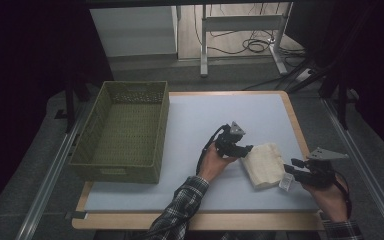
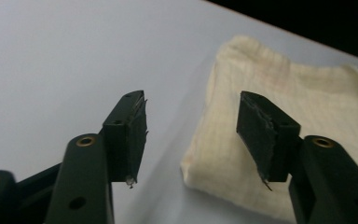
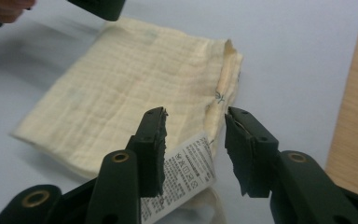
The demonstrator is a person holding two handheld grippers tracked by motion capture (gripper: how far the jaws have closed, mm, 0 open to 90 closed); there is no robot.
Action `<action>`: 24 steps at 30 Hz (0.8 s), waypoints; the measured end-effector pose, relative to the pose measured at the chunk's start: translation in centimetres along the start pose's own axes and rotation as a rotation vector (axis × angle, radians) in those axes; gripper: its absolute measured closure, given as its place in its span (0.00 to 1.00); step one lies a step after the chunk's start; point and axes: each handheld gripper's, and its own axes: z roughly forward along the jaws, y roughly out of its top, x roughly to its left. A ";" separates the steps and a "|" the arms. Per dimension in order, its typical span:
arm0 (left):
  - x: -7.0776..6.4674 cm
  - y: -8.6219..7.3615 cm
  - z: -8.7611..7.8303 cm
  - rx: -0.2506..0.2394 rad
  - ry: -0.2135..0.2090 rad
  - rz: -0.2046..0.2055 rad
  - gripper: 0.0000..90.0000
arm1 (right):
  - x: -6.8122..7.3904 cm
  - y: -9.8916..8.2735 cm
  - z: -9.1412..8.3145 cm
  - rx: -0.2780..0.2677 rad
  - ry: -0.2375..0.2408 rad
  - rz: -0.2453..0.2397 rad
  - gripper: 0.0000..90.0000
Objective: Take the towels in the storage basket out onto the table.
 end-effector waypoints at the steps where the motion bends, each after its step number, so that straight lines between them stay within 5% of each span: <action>1: 0.0 -0.2 0.1 0.008 0.003 -0.003 0.49 | 0.0 -0.2 0.4 0.007 -0.008 0.002 0.63; 11: 0.3 -1.7 1.7 0.069 0.007 -0.022 0.50 | -0.7 -2.4 1.5 0.081 -0.010 0.037 0.56; 17: 0.8 -2.0 2.0 0.082 -0.040 -0.085 0.51 | -1.0 -2.9 1.8 0.078 0.040 0.087 0.62; 19: 0.8 -2.0 2.0 0.082 -0.061 -0.094 0.57 | -1.0 -2.8 1.8 0.088 0.068 0.098 0.75; 24: 0.8 -2.1 2.1 0.091 -0.163 -0.145 0.86 | -1.1 -3.0 1.9 0.083 0.136 0.146 0.88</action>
